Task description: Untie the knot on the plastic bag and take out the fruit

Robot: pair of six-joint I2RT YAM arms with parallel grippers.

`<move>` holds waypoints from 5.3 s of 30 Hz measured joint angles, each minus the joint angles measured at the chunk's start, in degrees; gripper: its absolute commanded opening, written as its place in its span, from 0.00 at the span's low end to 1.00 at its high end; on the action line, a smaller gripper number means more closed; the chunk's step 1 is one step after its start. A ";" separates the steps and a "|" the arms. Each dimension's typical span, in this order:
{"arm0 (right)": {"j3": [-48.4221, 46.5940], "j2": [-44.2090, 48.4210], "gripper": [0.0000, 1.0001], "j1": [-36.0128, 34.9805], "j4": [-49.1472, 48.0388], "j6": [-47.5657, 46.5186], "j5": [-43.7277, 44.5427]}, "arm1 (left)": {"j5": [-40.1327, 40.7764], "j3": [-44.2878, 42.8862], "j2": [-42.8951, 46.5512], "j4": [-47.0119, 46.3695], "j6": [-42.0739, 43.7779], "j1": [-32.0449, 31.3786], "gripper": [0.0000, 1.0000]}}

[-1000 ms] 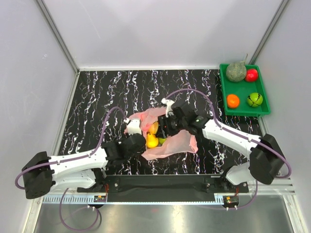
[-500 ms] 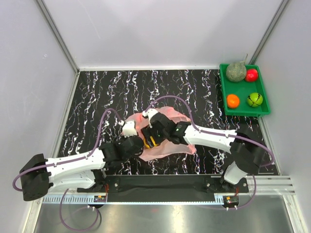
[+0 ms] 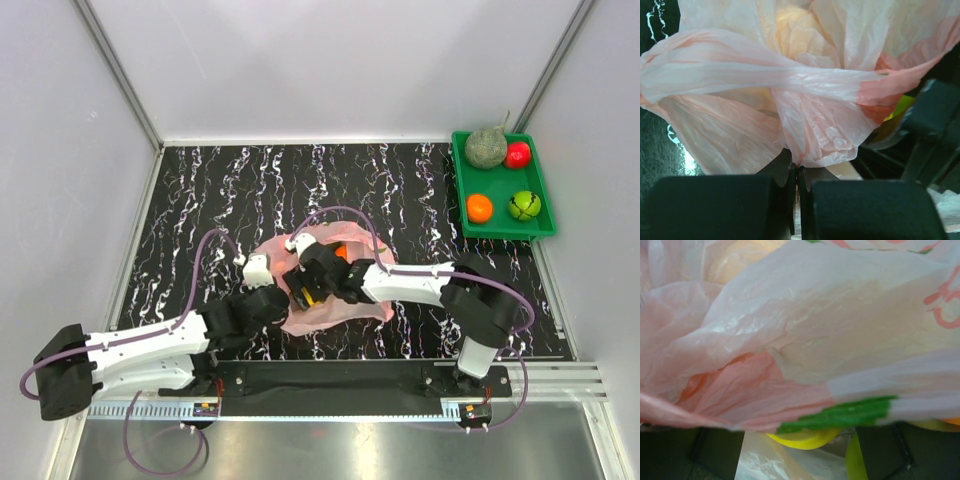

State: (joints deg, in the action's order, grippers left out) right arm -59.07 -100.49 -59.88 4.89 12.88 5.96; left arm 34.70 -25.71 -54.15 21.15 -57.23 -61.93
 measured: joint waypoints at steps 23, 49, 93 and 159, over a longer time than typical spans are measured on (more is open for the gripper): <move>-1.22 19.08 0.11 -0.28 10.32 0.83 1.40 | 0.48 -1.97 -0.11 0.31 0.55 0.00 0.00; -24.35 10.16 0.00 56.89 23.74 8.94 20.20 | -8.02 -5.05 -8.02 -20.74 2.36 -0.04 0.00; -1.99 33.79 0.50 22.14 26.36 1.11 -19.67 | -10.93 1.42 -3.41 -24.26 2.99 -1.75 0.00; 1.46 6.25 0.00 8.11 43.43 25.05 15.37 | -5.51 -2.45 -8.76 -19.10 -2.34 -3.26 0.00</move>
State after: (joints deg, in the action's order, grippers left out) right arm -57.60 -94.24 -51.77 48.31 37.93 21.32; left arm 29.19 -28.16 -62.92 2.04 -59.57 -65.19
